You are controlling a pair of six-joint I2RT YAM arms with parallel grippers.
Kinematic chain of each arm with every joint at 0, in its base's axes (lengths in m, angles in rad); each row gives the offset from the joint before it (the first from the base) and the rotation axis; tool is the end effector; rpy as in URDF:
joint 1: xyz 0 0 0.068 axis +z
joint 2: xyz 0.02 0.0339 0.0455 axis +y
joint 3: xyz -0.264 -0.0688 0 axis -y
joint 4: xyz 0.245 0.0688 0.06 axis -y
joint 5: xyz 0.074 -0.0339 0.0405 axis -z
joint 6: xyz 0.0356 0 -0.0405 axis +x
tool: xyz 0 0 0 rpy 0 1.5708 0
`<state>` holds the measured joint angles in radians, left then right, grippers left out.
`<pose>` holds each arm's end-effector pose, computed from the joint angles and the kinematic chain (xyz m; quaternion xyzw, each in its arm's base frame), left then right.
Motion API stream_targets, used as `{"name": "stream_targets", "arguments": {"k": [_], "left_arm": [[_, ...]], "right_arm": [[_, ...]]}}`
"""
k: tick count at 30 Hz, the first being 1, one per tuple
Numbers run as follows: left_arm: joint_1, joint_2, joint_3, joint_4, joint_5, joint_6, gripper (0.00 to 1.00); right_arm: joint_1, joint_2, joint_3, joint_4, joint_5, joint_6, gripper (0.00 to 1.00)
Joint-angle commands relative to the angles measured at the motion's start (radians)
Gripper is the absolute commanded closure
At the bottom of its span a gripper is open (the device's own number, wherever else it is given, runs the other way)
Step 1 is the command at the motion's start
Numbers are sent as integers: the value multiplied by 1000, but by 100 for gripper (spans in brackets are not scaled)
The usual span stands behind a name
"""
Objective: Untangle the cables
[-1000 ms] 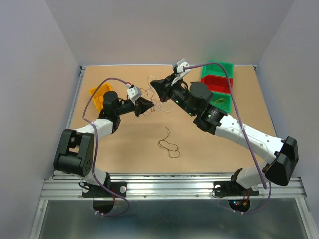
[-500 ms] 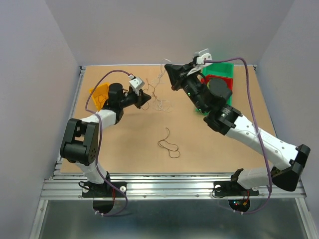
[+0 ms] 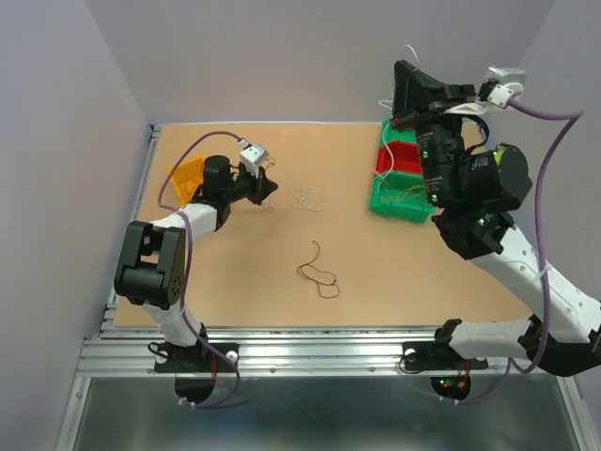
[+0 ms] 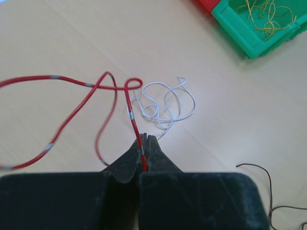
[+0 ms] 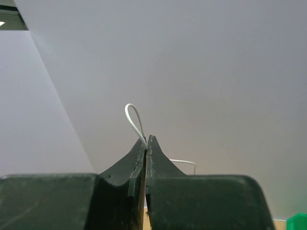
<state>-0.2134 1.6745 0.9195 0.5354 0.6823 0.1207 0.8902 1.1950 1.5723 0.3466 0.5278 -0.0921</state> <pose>0.3530 -0.0995 0.2297 0.3286 0.6903 -0.2881 0.5766 0.1444 0.1498 0.5745 0.0226 0.4620 0.2432 0.8526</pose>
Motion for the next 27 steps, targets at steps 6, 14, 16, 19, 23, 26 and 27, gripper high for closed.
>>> {"name": "stream_targets", "arguments": {"k": [6,14,16,19,23,26,27], "left_arm": [[9,-84,10,0,17,7,100],[9,-110,-7,-2,54,13,100],[9,-113,-7,-5,62,11,100],[9,-117,-8,-6,66,8,100],[9,-117,-7,-11,69,4,100],[9,-119,-7,-14,77,4,100],[9,-121,-7,-15,83,2,100]], "right_arm": [[-310,239,123,-93,-104,206,99],[-569,489,282,-115,-186,379,99],[-629,535,339,-113,-209,414,99],[-674,624,385,-113,-232,453,99],[-741,716,410,-113,-229,501,99],[-793,782,400,-109,-261,543,99],[-819,796,393,-107,-282,573,99]]}}
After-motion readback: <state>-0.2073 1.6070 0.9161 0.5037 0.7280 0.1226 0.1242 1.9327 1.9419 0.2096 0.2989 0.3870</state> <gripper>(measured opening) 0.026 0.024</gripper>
